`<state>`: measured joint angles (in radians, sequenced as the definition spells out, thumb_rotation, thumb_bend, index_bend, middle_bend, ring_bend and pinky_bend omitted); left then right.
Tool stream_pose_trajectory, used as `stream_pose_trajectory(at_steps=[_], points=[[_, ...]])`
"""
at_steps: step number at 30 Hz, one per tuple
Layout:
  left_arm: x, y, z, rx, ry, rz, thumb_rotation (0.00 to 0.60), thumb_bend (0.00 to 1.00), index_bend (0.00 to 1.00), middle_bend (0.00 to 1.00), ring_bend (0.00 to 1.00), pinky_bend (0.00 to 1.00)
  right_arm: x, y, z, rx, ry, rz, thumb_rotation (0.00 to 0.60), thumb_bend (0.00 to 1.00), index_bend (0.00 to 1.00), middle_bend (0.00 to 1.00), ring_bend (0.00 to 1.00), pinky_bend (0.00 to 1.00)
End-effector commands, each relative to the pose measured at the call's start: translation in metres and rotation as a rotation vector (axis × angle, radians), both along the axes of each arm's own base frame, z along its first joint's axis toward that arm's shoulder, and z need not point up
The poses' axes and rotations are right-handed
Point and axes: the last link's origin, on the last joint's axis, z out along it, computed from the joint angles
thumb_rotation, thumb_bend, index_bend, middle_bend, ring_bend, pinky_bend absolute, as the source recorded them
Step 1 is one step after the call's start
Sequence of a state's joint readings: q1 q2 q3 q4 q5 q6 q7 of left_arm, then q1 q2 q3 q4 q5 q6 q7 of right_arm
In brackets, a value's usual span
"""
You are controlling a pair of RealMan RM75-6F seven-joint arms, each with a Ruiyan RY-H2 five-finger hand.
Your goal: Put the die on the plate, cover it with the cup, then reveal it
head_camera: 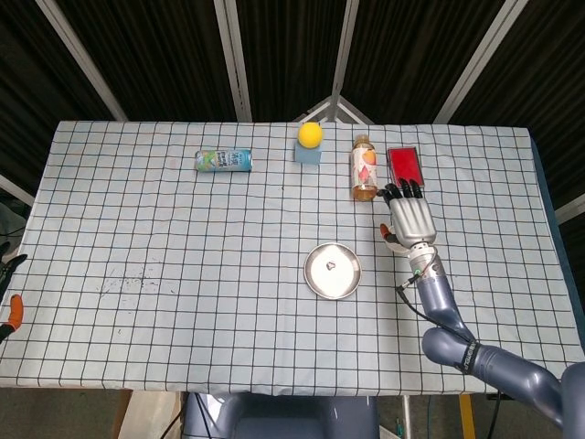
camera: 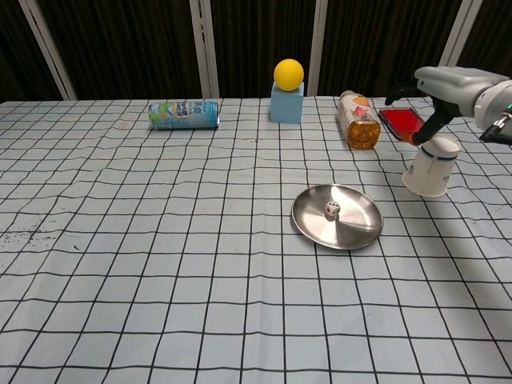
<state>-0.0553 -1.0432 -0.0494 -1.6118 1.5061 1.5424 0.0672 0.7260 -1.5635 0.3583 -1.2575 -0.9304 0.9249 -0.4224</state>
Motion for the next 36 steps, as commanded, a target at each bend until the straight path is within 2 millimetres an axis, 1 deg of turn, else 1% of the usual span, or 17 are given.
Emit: stream_pose_trajectory(at_steps=[1, 9, 13, 14, 16, 20, 29, 36], points=[[-0.001, 0.0, 0.001, 0.008, -0.001, 0.004, 0.6, 0.84, 0.13, 0.0, 0.0, 0.0, -0.005, 0.001, 0.001, 0.013, 0.02, -0.008, 0.6, 0.38, 0.28, 0.21, 0.01, 0.0], [-0.002, 0.001, 0.001, 0.004, 0.006, 0.012, 0.6, 0.84, 0.13, 0.0, 0.0, 0.0, -0.011, 0.005, 0.007, 0.037, 0.035, -0.021, 0.6, 0.38, 0.28, 0.21, 0.01, 0.0], [-0.002, 0.001, -0.001, -0.002, 0.011, 0.02, 0.6, 0.84, 0.13, 0.0, 0.0, 0.0, -0.015, 0.007, 0.011, 0.05, 0.046, -0.033, 0.6, 0.37, 0.22, 0.21, 0.0, 0.0], [-0.002, 0.001, -0.001, -0.002, 0.011, 0.021, 0.6, 0.84, 0.13, 0.0, 0.0, 0.0, -0.016, 0.008, 0.012, 0.056, 0.05, -0.037, 0.6, 0.36, 0.21, 0.21, 0.0, 0.0], [-0.002, 0.001, -0.001, -0.001, 0.012, 0.022, 0.6, 0.84, 0.13, 0.0, 0.0, 0.0, -0.019, 0.009, 0.014, 0.067, 0.06, -0.045, 0.6, 0.31, 0.18, 0.21, 0.0, 0.0], [-0.002, 0.001, -0.002, -0.004, 0.017, 0.024, 0.6, 0.84, 0.13, 0.0, 0.0, 0.0, -0.023, 0.011, 0.017, 0.079, 0.072, -0.065, 0.6, 0.25, 0.17, 0.19, 0.0, 0.0], [-0.001, 0.001, -0.004, -0.01, 0.025, 0.026, 0.6, 0.84, 0.13, 0.0, 0.0, 0.0, -0.03, 0.011, 0.021, 0.088, 0.097, -0.09, 0.6, 0.24, 0.17, 0.19, 0.0, 0.0], [-0.001, 0.002, -0.005, -0.01, 0.027, 0.028, 0.6, 0.84, 0.13, 0.0, 0.0, 0.0, -0.033, 0.007, 0.021, 0.075, 0.109, -0.099, 0.6, 0.24, 0.23, 0.2, 0.0, 0.0]])
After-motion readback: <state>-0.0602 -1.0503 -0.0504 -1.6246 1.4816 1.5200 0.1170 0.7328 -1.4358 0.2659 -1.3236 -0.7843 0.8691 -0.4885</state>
